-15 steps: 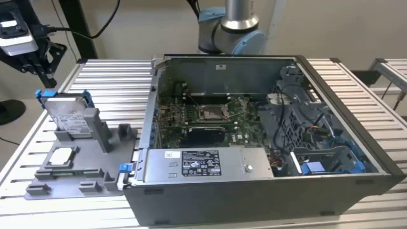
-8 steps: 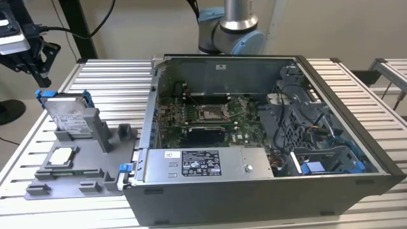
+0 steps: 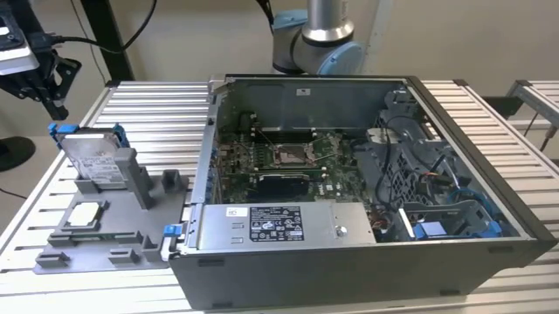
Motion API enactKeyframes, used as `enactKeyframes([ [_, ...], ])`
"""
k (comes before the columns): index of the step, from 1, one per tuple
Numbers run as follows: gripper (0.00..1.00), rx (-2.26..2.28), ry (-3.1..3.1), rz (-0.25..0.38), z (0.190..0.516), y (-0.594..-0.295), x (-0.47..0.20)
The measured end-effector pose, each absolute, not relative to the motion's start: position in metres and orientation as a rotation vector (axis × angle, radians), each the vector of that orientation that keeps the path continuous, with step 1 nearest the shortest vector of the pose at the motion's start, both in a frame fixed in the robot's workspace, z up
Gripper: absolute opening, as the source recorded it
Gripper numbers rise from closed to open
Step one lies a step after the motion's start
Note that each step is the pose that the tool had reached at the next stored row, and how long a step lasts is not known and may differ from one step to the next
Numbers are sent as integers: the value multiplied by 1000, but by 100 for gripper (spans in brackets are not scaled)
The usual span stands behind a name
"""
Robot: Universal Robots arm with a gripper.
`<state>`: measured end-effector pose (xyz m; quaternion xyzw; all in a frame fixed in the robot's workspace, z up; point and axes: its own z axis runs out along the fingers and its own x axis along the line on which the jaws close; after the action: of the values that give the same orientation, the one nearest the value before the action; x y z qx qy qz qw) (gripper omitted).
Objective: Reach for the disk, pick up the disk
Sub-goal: 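Reach for the disk, then pick up the disk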
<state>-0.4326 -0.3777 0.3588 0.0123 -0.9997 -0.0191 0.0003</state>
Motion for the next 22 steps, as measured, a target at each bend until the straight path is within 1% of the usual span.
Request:
enactKeyframes([
  [22,0,658,-3063,-58,359,-378,-433],
])
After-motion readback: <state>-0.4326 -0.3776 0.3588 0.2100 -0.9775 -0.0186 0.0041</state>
